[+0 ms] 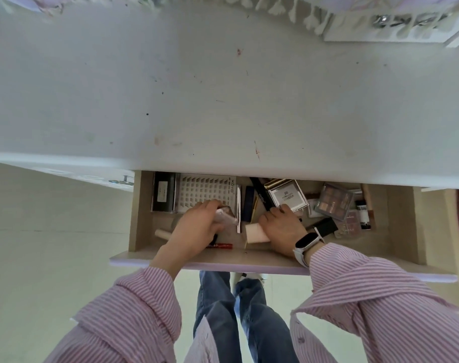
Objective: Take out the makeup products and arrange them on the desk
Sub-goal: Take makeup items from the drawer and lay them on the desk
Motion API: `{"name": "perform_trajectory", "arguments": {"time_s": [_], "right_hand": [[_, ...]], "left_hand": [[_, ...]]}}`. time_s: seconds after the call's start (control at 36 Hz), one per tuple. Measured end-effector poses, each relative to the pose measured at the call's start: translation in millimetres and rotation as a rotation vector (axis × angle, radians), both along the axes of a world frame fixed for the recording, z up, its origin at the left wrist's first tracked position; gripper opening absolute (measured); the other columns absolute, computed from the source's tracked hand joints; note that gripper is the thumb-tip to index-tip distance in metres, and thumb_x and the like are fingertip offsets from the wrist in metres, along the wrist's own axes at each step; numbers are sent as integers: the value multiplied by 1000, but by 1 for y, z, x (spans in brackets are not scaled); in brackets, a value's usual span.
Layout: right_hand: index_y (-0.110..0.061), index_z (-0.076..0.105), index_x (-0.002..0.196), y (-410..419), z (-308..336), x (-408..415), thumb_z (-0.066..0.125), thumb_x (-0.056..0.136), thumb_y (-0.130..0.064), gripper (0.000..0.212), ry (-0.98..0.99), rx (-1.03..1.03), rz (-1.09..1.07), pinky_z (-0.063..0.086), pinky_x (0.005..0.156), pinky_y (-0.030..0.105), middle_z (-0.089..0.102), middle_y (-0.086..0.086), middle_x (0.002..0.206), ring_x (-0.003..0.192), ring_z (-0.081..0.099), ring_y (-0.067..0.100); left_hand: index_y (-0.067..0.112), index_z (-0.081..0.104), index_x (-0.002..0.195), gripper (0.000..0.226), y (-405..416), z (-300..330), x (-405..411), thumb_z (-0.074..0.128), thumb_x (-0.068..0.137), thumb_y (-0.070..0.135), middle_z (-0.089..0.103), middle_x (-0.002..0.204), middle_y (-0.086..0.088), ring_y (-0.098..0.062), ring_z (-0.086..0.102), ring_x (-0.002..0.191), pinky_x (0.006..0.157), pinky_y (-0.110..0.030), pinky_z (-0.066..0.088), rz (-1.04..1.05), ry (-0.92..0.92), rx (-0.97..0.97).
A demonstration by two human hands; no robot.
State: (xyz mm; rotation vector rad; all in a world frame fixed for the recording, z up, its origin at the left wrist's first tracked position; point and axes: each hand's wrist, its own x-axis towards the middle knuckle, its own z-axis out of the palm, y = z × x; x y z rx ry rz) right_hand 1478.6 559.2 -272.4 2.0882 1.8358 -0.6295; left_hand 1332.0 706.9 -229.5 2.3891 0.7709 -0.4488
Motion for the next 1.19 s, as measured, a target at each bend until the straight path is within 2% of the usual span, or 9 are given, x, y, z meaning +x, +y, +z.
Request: {"name": "perform_trajectory", "arguments": {"time_s": [0.06,0.14,0.36,0.47,0.56,0.75,0.92,1.11,1.19], "right_hand": [[-8,53,109,-2,5,2,64,77,-31,41,67,-20,0,36,89,38,60,12,109,101,54,27],[-13,45,118,-5,19,0,57,82,-39,46,163,-4,-92,28,93,35,54,7,120,110,47,24],[-18,47,112,33,78,-3,58,78,-35,40,380,128,-349,33,92,32,60,-1,106,96,55,20],[-22,40,96,77,116,-4,59,85,-35,26,650,193,-525,43,64,28,53,-6,80,70,53,13],[-21,38,95,120,140,-9,56,87,-39,26,688,261,-596,41,52,27,50,-5,69,55,48,10],[-11,47,97,247,170,-6,56,85,-42,34,799,335,-879,51,63,40,55,1,77,65,55,18],[-11,51,103,340,143,9,56,85,-41,35,715,320,-1127,47,68,33,59,1,88,75,57,18],[-14,51,99,412,133,14,52,87,-46,34,672,341,-1147,38,54,25,55,-3,83,70,53,15],[-13,49,95,433,133,20,55,87,-27,18,674,390,-1118,35,51,23,50,-4,76,68,51,15]], "left_hand": [[19,45,127,40,2,8,-4,58,90,25,55,120,-2,-17,51,104,85,-30,41,58,-31,-40],[19,44,123,38,5,20,-10,60,89,26,56,110,2,-14,55,94,82,-34,49,205,-53,-173],[25,41,115,34,41,61,-22,60,89,15,58,104,6,-16,62,93,77,-38,56,553,-304,-403],[24,43,116,35,78,80,-18,61,88,15,59,103,9,-8,62,91,73,-35,57,666,-456,-413],[20,43,118,36,113,90,-12,62,88,15,56,100,13,-1,60,87,69,-25,56,729,-550,-367],[13,44,119,35,216,93,3,61,89,17,54,101,9,-9,58,92,71,-21,52,777,-643,-333],[14,46,120,43,306,76,13,65,83,26,57,110,-2,-23,58,103,91,-49,49,834,-594,-335],[10,38,130,50,377,65,38,60,89,29,54,123,-8,-29,51,113,95,-41,42,762,-549,-122],[6,39,130,52,396,62,48,58,89,31,51,127,-12,-29,39,118,96,-39,35,732,-524,2]]}}
